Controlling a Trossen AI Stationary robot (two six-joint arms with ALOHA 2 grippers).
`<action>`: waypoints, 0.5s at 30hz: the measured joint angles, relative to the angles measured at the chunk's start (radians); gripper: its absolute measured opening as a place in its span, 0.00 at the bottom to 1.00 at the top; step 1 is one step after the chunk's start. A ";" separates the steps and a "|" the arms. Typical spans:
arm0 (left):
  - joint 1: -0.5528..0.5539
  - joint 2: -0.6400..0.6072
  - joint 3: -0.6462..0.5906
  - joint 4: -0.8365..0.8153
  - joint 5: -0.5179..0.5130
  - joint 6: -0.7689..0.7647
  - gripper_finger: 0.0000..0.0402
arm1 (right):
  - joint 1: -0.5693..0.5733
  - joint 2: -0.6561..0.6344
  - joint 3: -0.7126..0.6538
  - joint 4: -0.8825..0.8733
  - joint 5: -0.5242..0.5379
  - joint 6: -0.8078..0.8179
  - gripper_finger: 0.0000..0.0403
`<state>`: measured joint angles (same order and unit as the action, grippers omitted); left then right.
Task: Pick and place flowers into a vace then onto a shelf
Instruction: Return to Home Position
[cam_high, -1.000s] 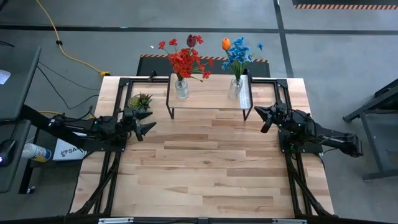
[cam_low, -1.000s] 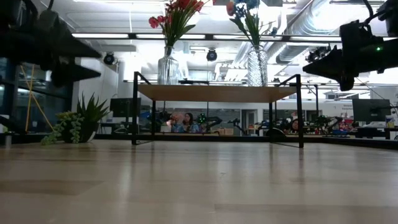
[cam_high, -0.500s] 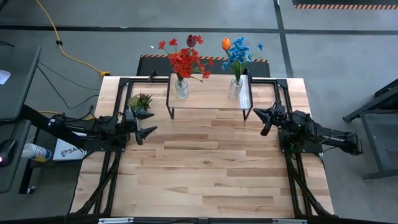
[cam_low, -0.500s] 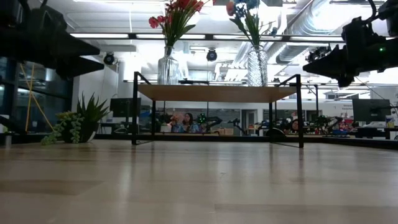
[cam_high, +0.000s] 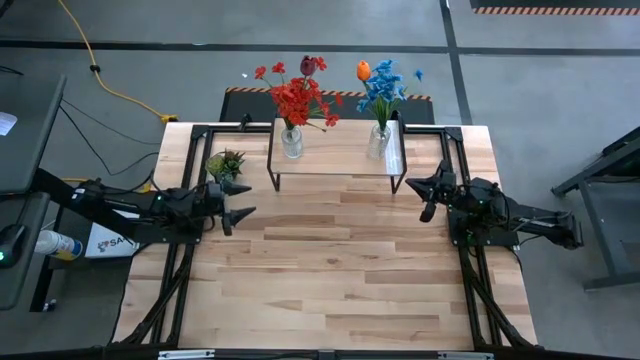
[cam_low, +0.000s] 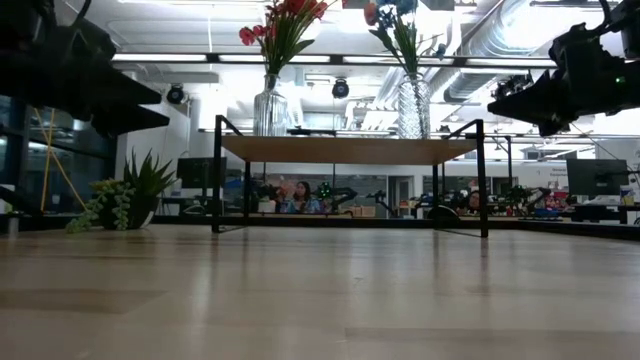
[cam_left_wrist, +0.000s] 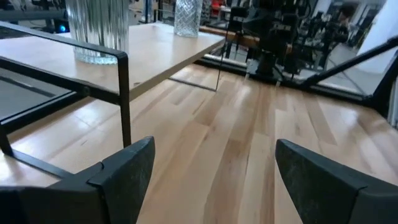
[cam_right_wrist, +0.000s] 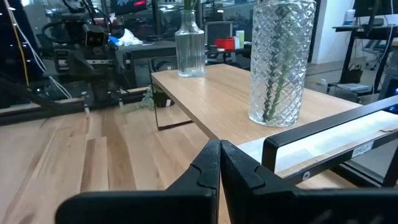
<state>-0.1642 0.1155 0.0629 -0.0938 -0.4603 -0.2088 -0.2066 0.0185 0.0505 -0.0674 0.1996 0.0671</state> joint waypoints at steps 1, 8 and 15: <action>0.000 -0.002 -0.002 0.010 -0.001 -0.005 0.91 | 0.000 0.000 0.000 0.001 0.003 0.001 0.01; 0.000 -0.002 -0.003 0.040 0.016 -0.016 0.91 | 0.000 0.000 0.000 0.000 0.004 0.134 0.01; 0.000 -0.002 -0.003 0.031 0.026 -0.017 0.91 | 0.000 0.000 0.000 0.001 0.003 0.135 0.02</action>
<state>-0.1642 0.1139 0.0601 -0.0631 -0.4347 -0.2255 -0.2066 0.0185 0.0502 -0.0666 0.2026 0.2021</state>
